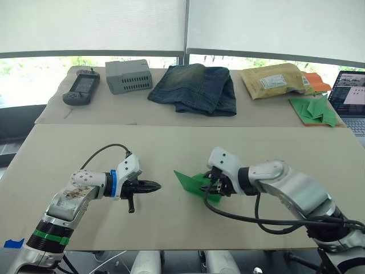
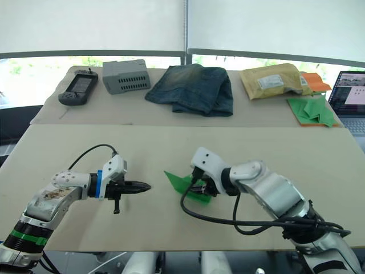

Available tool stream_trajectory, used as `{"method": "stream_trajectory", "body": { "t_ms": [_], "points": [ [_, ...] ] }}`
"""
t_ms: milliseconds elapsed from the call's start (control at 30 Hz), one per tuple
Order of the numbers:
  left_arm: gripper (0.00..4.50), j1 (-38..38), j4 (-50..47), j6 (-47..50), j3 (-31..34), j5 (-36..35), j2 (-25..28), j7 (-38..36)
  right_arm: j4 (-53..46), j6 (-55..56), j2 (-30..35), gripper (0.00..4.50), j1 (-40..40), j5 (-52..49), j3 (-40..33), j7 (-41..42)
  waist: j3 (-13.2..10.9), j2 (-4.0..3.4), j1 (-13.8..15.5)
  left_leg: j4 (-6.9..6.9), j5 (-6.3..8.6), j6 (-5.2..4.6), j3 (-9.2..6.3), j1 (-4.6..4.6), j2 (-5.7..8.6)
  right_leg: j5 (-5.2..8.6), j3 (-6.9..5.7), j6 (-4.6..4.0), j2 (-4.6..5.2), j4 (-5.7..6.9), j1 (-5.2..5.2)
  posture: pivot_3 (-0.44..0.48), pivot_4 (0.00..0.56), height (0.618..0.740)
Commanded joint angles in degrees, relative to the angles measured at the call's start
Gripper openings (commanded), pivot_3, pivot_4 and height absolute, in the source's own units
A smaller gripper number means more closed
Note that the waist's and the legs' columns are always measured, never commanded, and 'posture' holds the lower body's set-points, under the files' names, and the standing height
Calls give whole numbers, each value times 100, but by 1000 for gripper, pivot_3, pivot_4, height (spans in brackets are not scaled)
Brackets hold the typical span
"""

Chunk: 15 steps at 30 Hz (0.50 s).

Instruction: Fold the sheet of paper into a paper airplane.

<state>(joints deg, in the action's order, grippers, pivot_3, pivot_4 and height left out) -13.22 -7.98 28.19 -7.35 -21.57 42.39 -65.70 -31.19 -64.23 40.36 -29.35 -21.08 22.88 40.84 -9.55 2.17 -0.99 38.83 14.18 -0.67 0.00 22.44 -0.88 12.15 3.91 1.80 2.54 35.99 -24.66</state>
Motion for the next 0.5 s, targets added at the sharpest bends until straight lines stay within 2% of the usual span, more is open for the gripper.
{"method": "stream_trajectory", "body": {
  "t_ms": [33, 133, 167, 233, 367, 500],
  "points": [
    [0, -55, -39, -71, 33, -1, -25, 16, -33, -24, -31, 1435, -86, 59, 31, -73, 0, 0, -1, 1, 0, 0, 0, 0, 0, 0, 0, 1, 1, 0, 0, 0, 150, 728],
    [0, -52, -24, -49, 27, -16, -46, 21, -36, 124, 42, 311, -75, 41, 70, 44, 0, 0, -1, 1, 0, 0, 1, 0, 0, -1, 0, 2, 0, 1, 0, 0, 150, 728],
    [0, -49, -12, -60, 8, -5, -52, 14, -22, 172, 58, 77, -68, 46, 40, 61, 0, 0, -1, 1, 0, 0, 1, -1, 0, -1, 0, 2, 0, 0, 0, 0, 150, 728],
    [0, -62, 27, -89, -41, 15, -71, -22, 37, 223, 147, 28, -72, -4, -206, 124, 0, 0, -1, 1, 0, 0, 1, -1, 0, -1, 0, 2, 0, 1, 0, 0, 150, 728],
    [0, -195, 168, -122, -97, 39, -145, -60, 217, -20, 392, 28, 83, -338, -1192, 216, -2, 1, 19, 2, 0, 0, 1, 1, 2, -1, 0, 3, 1, 0, 0, 0, 150, 728],
    [0, -333, 336, -212, -183, 85, -242, -127, 1003, -75, 684, 28, 351, -385, -2347, 78, -2, 2, 42, 4, 0, 0, 1, 4, 5, -3, 0, 5, 2, -3, 1, 0, 150, 728]
  ]
}}
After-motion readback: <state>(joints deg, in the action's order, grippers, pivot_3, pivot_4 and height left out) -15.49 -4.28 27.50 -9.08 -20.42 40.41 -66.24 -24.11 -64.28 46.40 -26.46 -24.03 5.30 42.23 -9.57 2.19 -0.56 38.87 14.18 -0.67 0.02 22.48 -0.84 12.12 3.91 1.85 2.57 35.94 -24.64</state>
